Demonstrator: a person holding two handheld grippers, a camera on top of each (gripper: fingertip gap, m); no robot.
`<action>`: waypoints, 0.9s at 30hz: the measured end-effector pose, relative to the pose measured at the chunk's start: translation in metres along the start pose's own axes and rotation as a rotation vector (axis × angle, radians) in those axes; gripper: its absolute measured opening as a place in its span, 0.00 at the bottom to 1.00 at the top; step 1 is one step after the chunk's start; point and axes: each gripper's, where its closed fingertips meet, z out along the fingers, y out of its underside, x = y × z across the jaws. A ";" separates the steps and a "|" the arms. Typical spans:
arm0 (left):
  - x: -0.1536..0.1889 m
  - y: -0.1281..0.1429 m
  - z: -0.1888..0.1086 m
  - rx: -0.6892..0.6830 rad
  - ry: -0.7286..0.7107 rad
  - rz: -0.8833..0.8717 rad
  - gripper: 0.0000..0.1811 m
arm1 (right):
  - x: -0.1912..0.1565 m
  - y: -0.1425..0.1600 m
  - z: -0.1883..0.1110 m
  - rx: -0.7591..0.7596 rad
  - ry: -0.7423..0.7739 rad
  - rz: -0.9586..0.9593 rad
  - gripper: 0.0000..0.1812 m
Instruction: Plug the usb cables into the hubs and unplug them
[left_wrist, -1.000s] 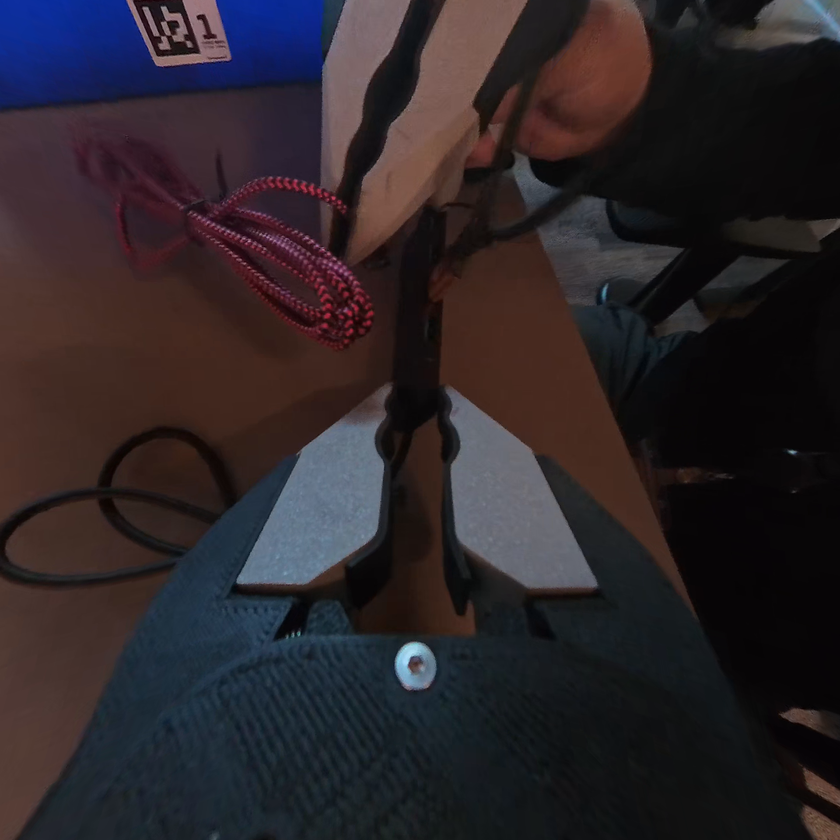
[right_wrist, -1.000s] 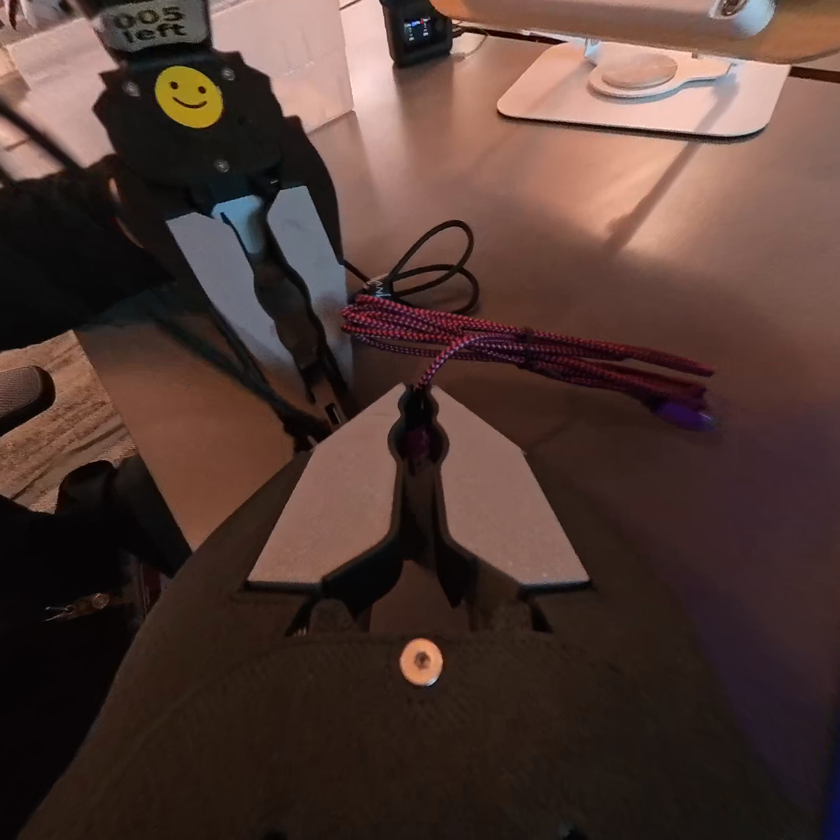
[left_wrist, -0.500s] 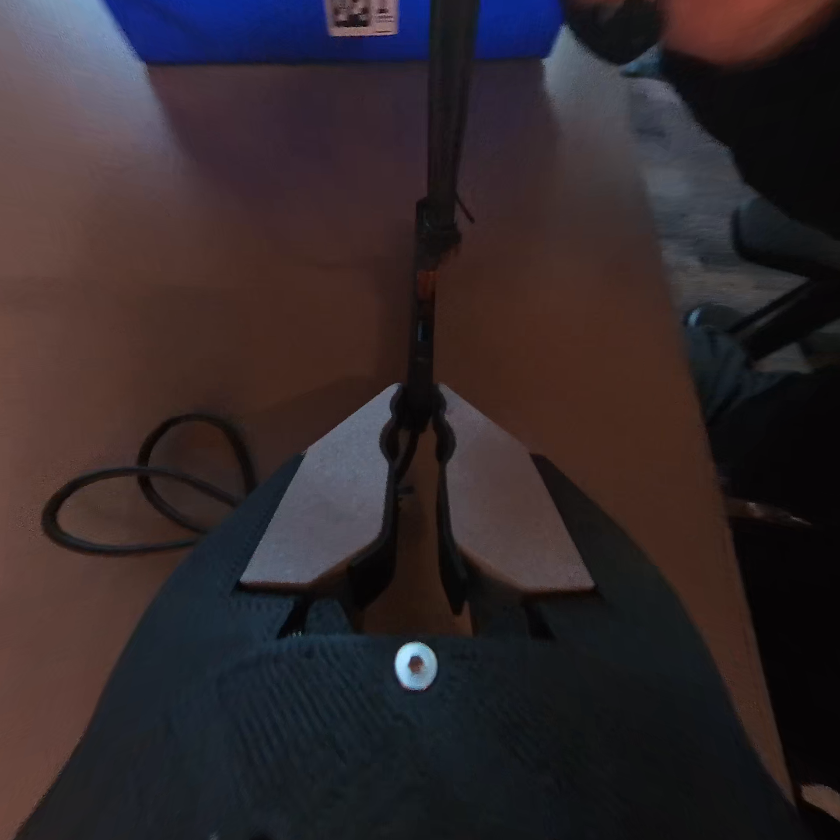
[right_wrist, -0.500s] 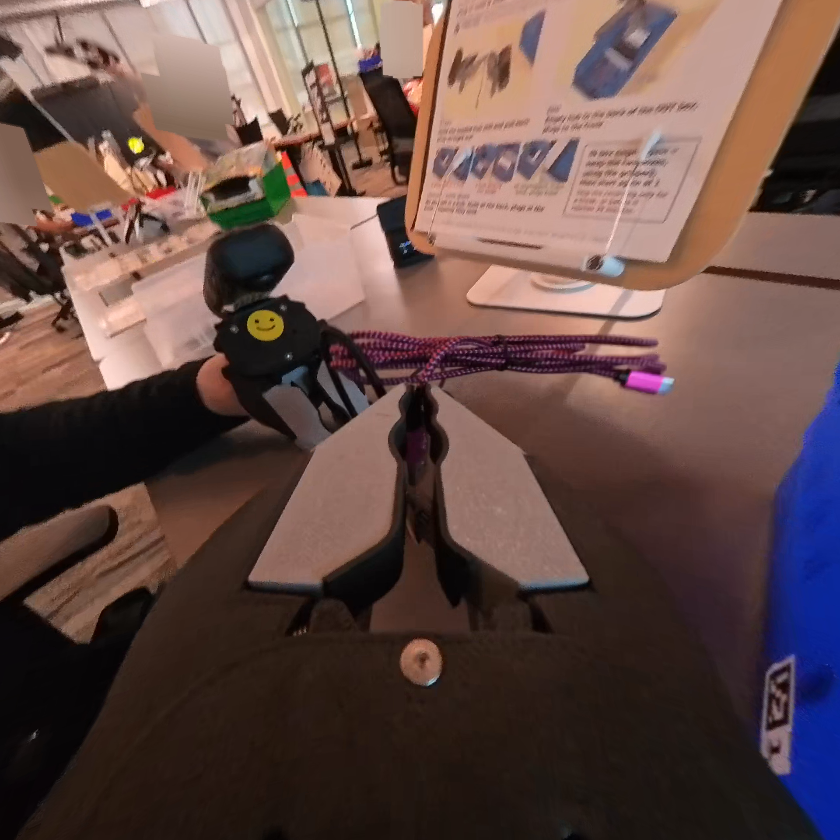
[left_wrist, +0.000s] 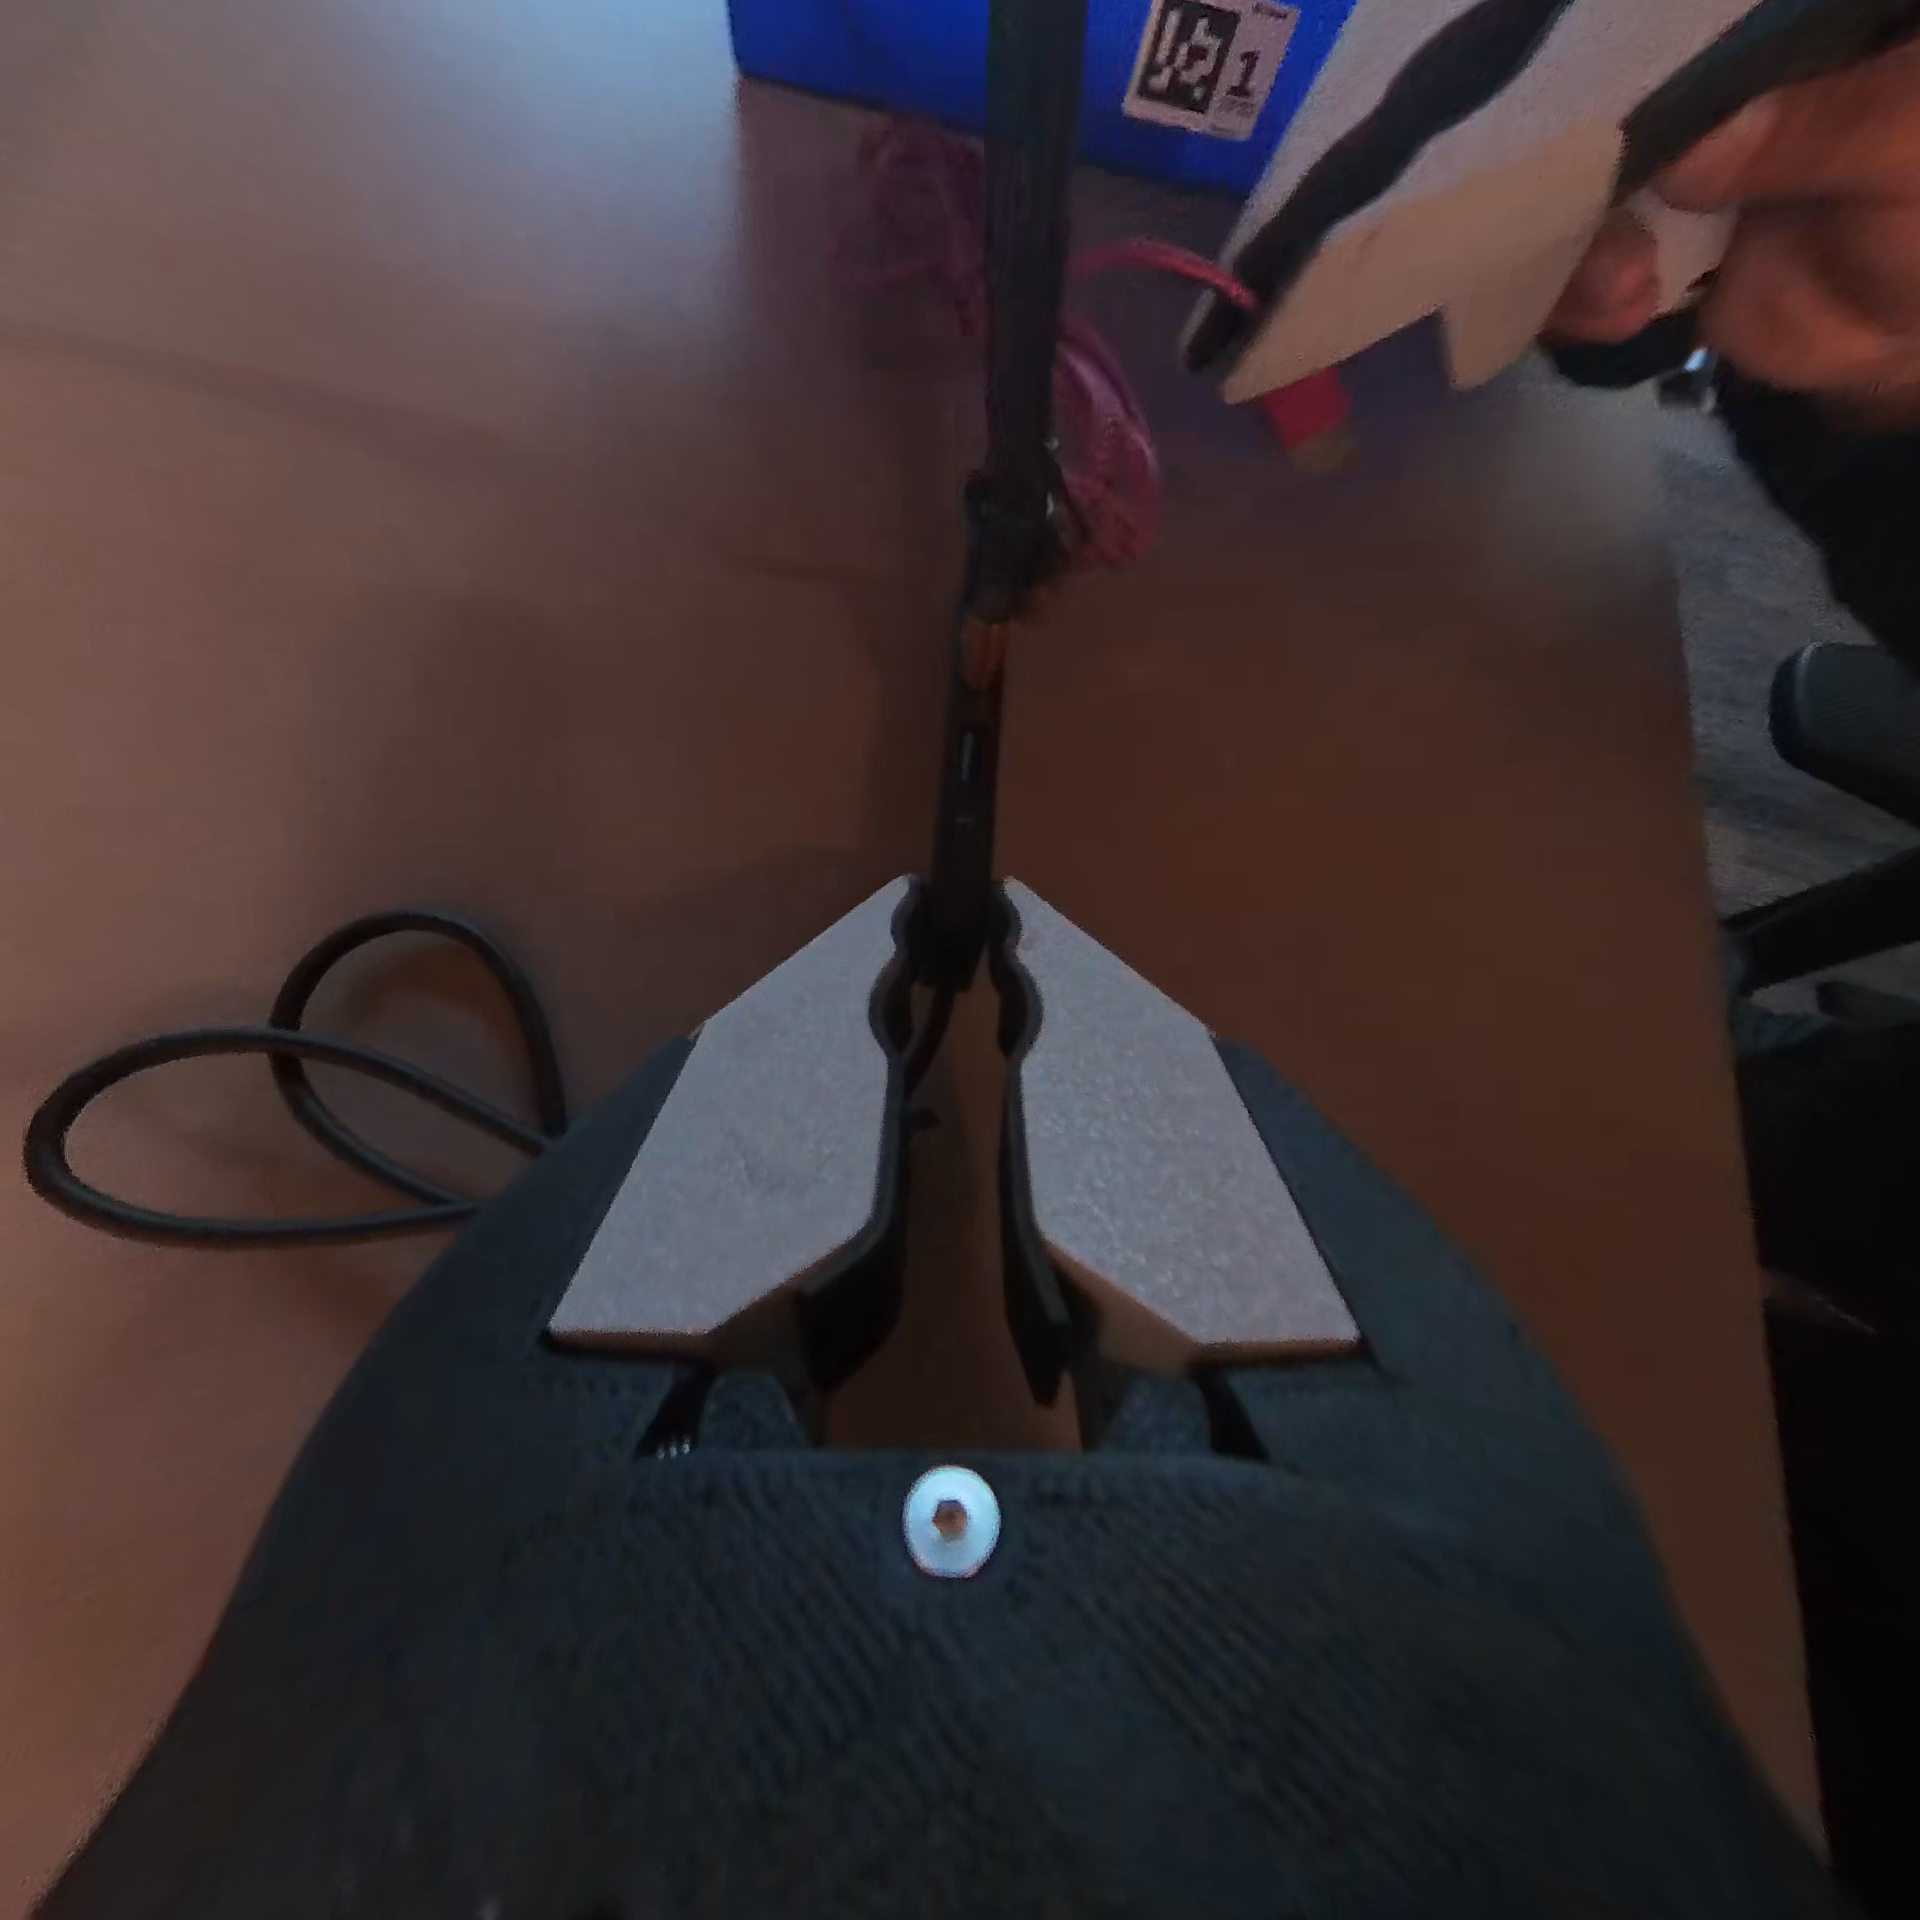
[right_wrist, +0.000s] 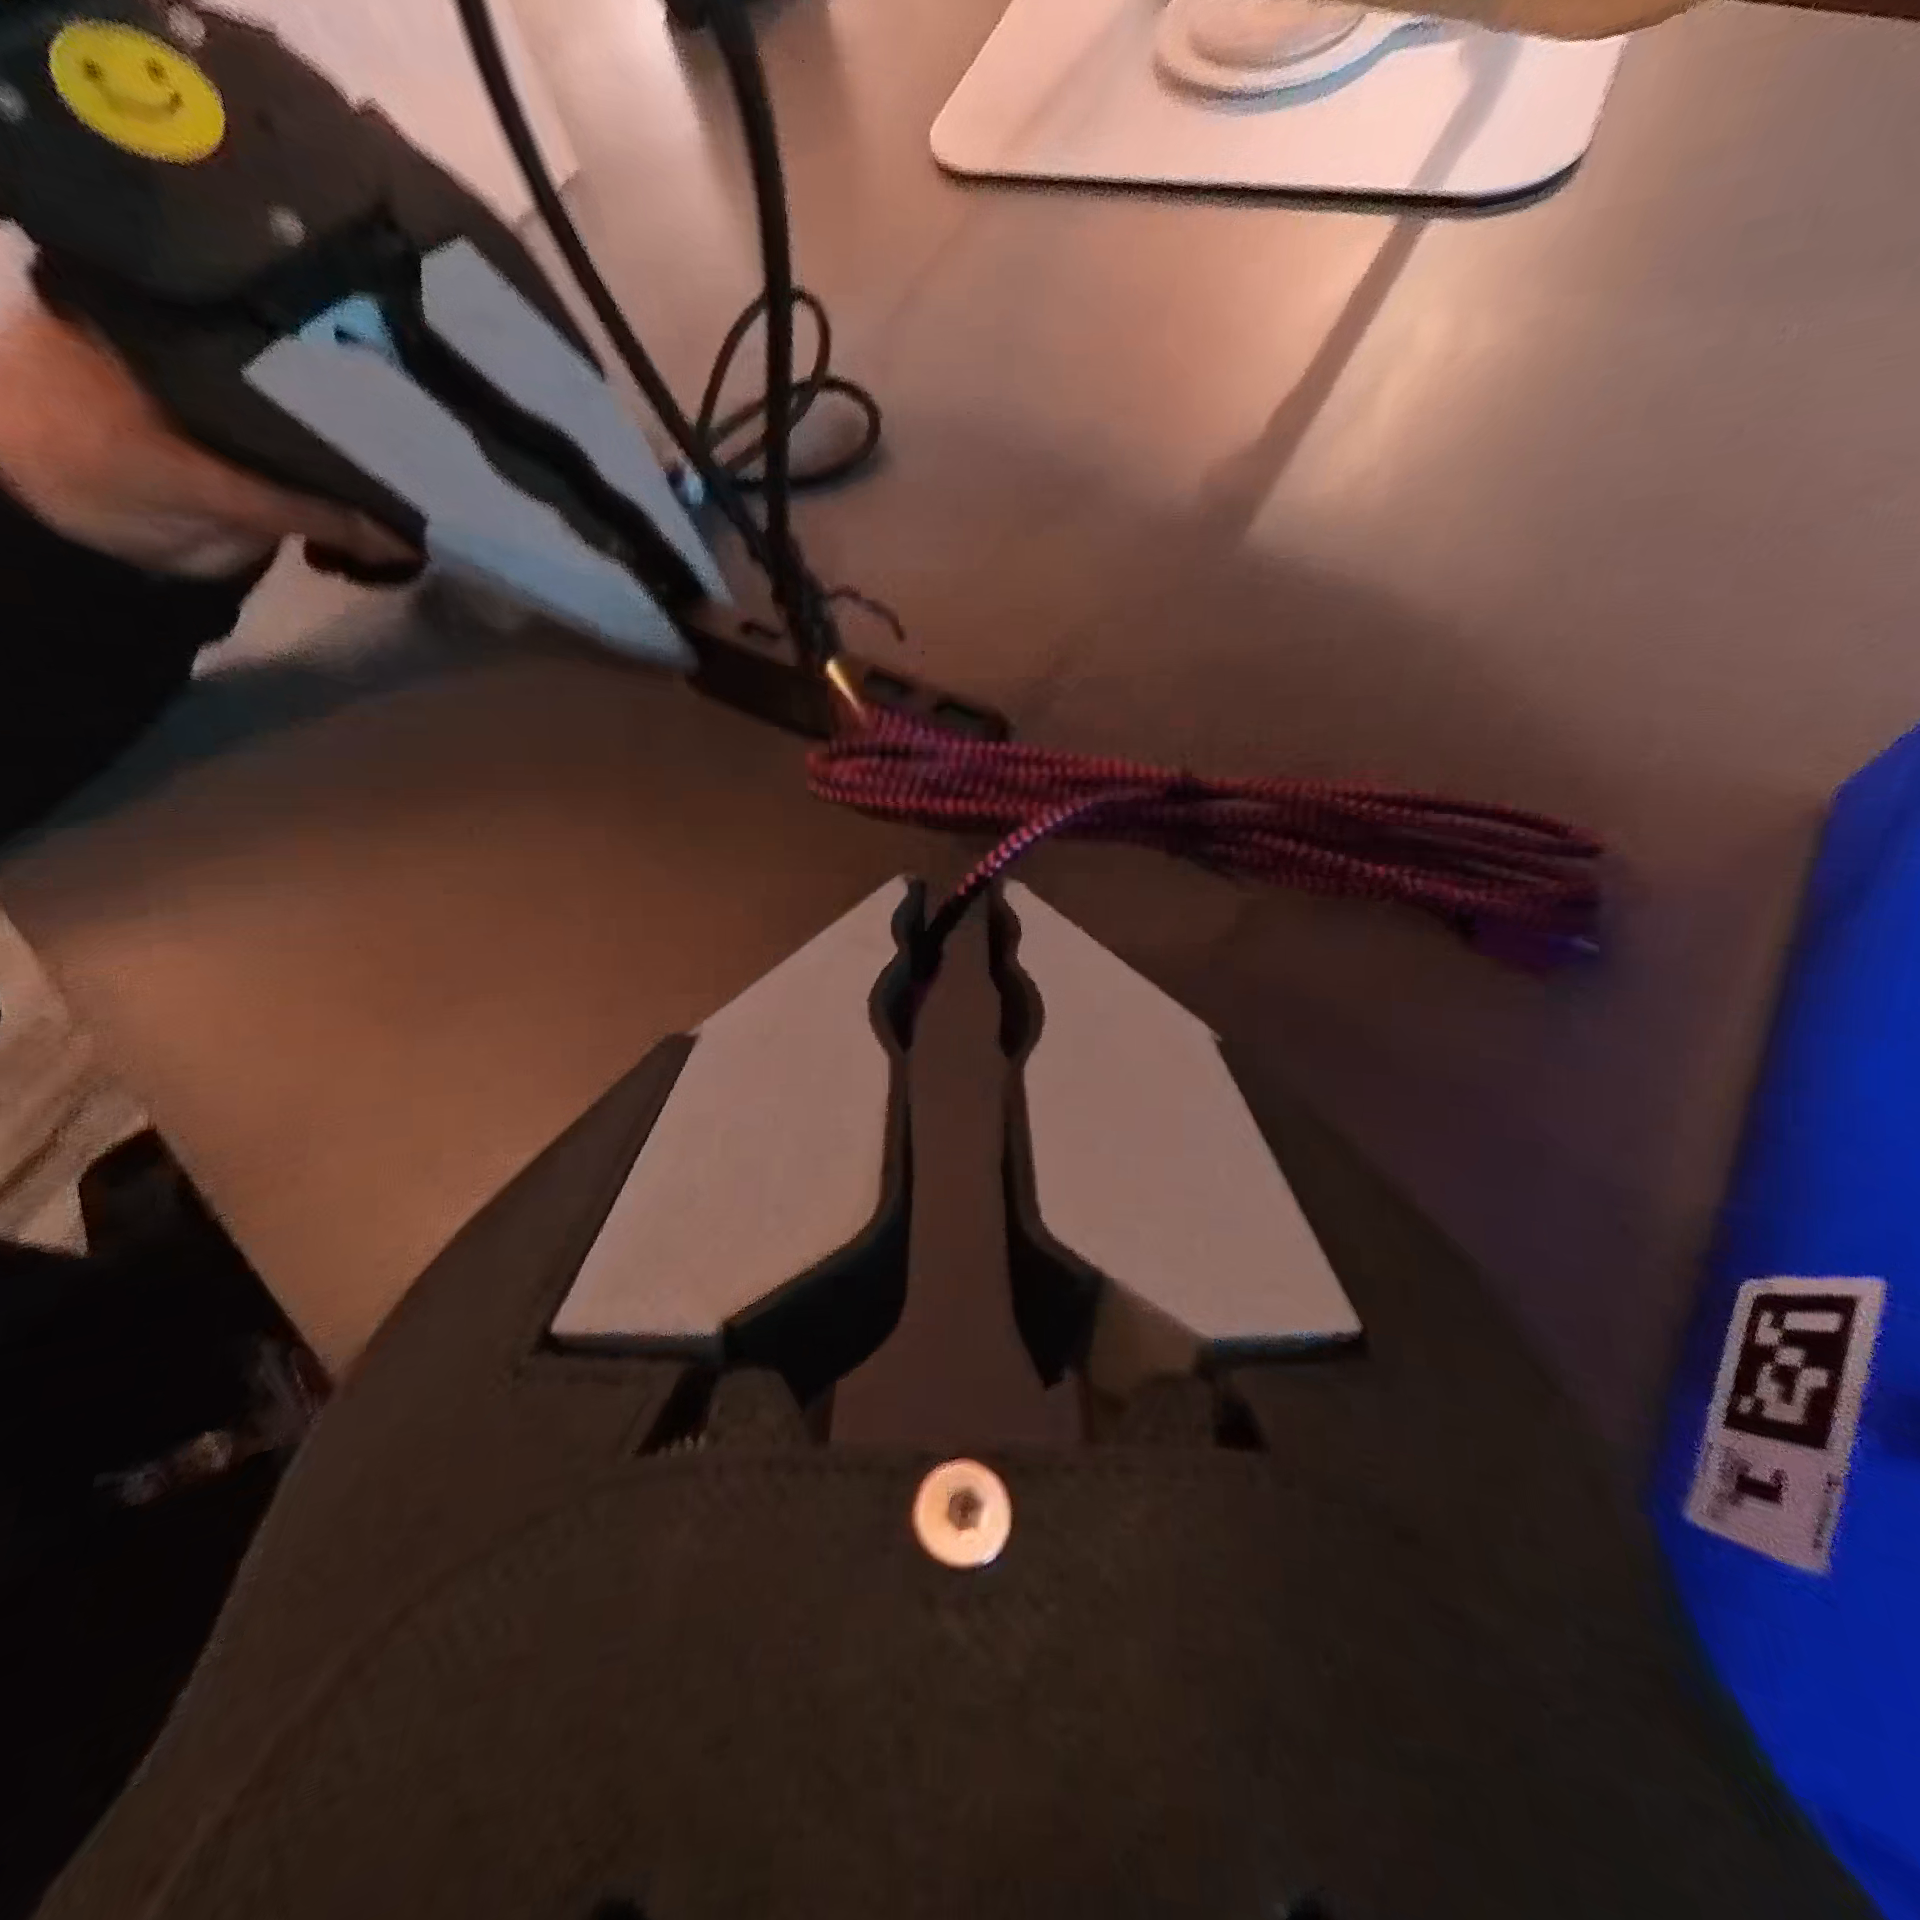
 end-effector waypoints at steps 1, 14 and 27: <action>-0.004 0.001 -0.003 -0.003 -0.018 0.006 0.05 | -0.002 0.001 -0.004 -0.024 -0.009 -0.035 0.06; -0.012 0.011 -0.016 0.004 -0.043 0.006 0.06 | 0.001 0.023 -0.024 -0.546 0.036 -1.123 0.19; -0.016 0.015 -0.024 -0.004 -0.025 0.044 0.05 | 0.006 0.046 0.014 -0.791 -0.150 -1.266 0.01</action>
